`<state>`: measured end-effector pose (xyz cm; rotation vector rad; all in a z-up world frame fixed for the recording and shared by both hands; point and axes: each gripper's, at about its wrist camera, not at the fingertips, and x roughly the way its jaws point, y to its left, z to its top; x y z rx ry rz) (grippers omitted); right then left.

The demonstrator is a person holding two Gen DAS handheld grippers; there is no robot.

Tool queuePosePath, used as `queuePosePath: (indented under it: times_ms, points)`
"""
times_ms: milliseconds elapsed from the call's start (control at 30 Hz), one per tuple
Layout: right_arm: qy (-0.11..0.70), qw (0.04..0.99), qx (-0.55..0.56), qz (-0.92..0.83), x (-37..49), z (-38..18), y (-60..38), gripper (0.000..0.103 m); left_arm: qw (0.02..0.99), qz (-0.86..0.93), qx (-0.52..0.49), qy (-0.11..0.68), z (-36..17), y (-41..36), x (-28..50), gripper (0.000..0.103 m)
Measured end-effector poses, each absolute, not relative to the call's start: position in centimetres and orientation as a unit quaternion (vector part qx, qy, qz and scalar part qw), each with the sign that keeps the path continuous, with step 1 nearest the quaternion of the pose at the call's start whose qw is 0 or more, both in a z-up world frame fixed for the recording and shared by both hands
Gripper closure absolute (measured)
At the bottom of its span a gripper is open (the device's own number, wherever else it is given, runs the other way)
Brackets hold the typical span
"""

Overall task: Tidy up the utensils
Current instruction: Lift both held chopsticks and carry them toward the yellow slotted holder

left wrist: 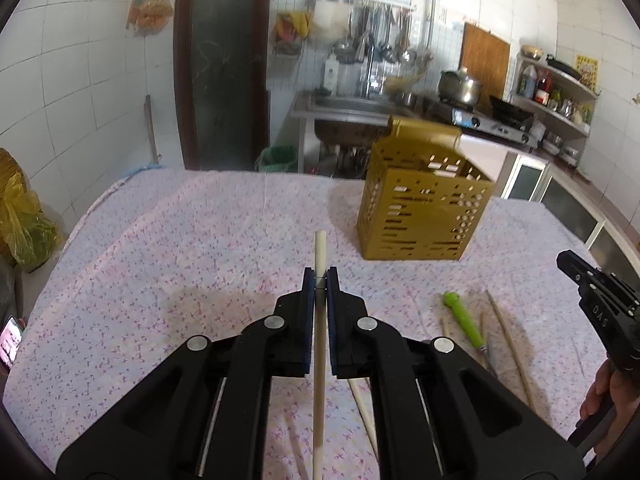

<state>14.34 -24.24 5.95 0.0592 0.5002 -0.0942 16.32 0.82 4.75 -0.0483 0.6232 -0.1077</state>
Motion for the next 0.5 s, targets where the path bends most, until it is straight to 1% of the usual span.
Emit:
queuePosePath:
  times_ms: [133,300,367,500]
  points:
    - [0.235,0.97,0.028,-0.047,13.4,6.5,-24.1,0.097,0.954,-0.062,-0.023,0.293,5.4,1.3,15.2,0.099]
    - [0.245,0.968,0.025,-0.049,13.4,5.9,-24.2,0.097,0.949,-0.062,-0.048,0.307,5.2,2.7,15.7,0.099]
    - [0.271,0.961,0.027,-0.045,14.3,5.2,-24.4,0.097,0.946,-0.064,-0.051,0.314,4.9,3.0,16.2,0.099]
    - [0.324,0.945,0.024,-0.044,16.6,3.0,-24.9,0.096,0.93,-0.073,-0.055,0.355,3.6,3.5,19.0,0.099]
